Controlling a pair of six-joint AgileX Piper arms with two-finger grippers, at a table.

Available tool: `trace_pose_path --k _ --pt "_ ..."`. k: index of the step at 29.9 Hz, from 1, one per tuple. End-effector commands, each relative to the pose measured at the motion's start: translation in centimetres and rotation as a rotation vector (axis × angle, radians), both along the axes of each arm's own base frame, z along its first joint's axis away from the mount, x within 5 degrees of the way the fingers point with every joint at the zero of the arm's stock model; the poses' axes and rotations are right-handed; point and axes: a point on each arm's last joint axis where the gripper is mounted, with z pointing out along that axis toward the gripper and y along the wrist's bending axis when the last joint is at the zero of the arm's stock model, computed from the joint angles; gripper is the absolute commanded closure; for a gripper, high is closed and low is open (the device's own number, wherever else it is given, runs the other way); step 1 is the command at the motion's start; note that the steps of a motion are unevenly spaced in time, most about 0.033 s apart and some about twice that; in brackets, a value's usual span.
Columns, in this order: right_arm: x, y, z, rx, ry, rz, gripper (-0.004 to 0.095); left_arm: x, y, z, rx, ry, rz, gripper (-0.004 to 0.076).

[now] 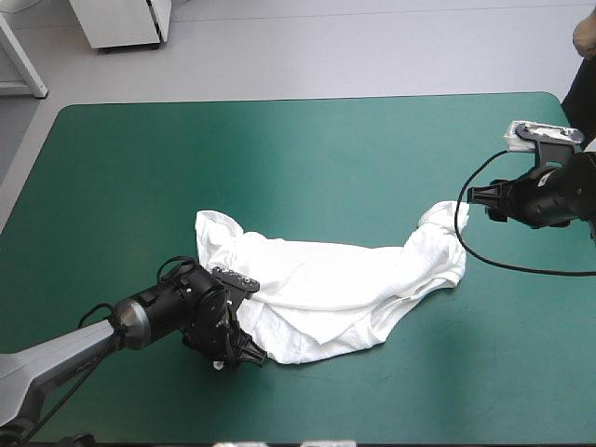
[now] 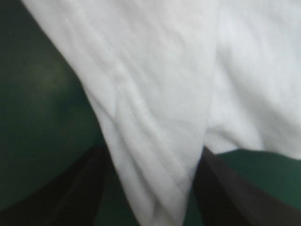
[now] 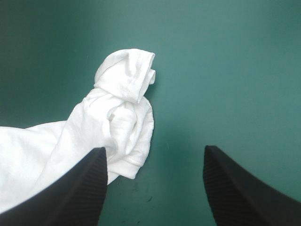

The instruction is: Fold the cloth

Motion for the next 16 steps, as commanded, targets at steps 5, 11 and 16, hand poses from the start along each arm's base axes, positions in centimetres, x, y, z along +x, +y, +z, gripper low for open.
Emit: trace_pose_path --k 5,11,16 --pt "-0.8 -0.1 1.8 -0.009 -0.074 0.002 0.0355 1.0 -1.1 -1.2 -0.018 -0.015 0.01 0.0385" --pt "-1.0 0.0 0.5 -0.007 -0.004 0.007 0.0355 0.9 -1.1 -1.4 -0.018 -0.012 0.014 0.0728" --pt "-1.3 0.5 -1.5 0.035 0.092 0.049 0.0354 0.9 -1.1 -1.4 -0.018 -0.009 0.016 0.0729"
